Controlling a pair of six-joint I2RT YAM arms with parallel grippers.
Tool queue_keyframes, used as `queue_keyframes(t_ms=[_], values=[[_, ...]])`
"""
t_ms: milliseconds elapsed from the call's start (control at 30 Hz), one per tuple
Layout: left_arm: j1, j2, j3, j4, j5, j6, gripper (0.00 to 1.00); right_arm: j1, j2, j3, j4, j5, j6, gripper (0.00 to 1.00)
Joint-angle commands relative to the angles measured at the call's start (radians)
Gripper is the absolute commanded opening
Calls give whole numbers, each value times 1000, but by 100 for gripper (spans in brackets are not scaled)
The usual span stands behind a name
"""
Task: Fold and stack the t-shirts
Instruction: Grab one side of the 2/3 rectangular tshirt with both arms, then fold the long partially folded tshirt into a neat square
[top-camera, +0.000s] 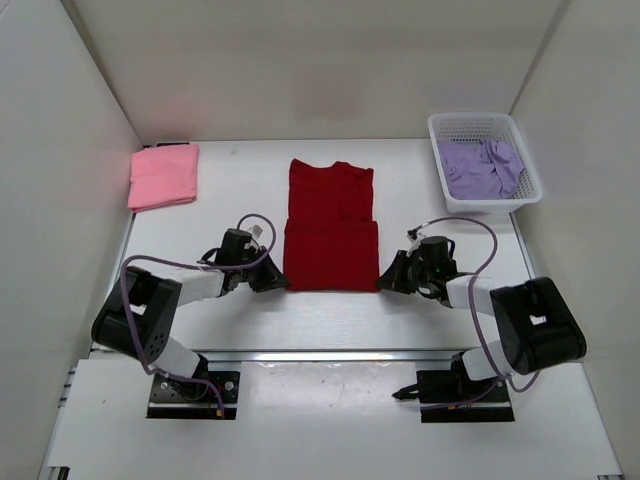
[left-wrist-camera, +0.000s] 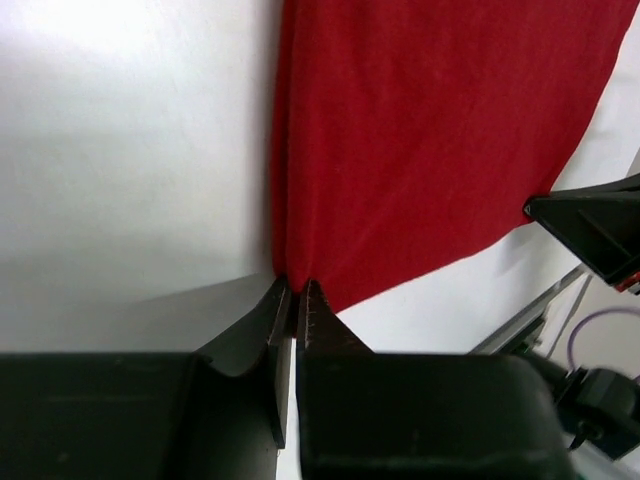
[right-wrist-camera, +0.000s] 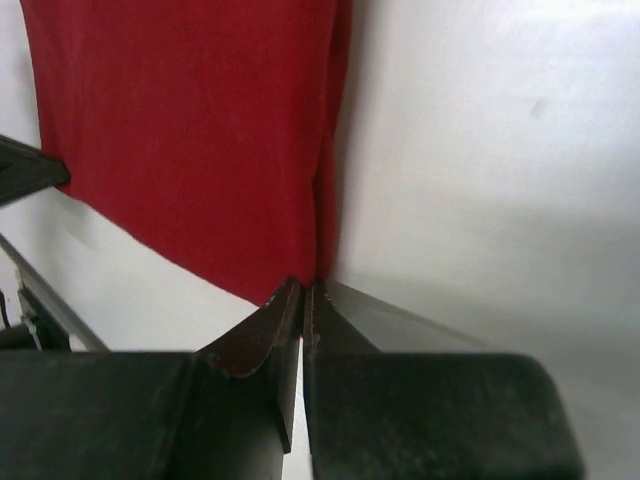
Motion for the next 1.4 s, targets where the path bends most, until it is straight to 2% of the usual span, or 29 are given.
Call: queue_keyframes(t_ms=[0,33,167,267,367,433,533,667,733,867,933,1100,1200,1300,1333,1367], values=[[-31,-120,-13,-169,-10,77,0,44,-105,-59,-58,-7,6,0],[-42,-144,-39,-222,4,92,0,62,-149,-85,-95,1,15,0],[-81,-404,-185,-381,-11,104,0,217,-356,-207,-207,44,74,0],[-62,-568,-199,-529,-8,117,0,295,-514,-224,-327,91,118,0],[-6,-623,-71,-598,-25,131,0,218,-578,-120,-425,79,63,1],[-22,-533,61,-584,-34,140,0,118,-538,-34,-421,30,-7,0],[12,-370,303,-502,1,137,0,44,-403,181,-395,36,-90,0],[55,-150,512,-419,-13,91,0,-60,-135,372,-268,-29,-92,0],[49,-31,638,-420,-100,103,0,-82,-15,535,-264,-46,-86,0],[96,145,746,-365,-123,95,0,-117,229,756,-289,-45,-92,0],[109,222,830,-377,-138,94,0,-118,374,924,-339,-65,-110,0],[142,405,971,-359,-114,85,1,-119,586,1169,-454,-45,-144,0],[155,482,1028,-351,-105,66,10,-117,659,1258,-480,-22,-141,8],[173,502,1054,-319,-70,54,30,-114,673,1293,-487,-13,-149,20],[176,499,1057,-313,-56,54,47,-115,660,1296,-484,-7,-147,23],[185,487,1059,-311,-48,58,58,-117,642,1292,-488,-8,-150,24]])
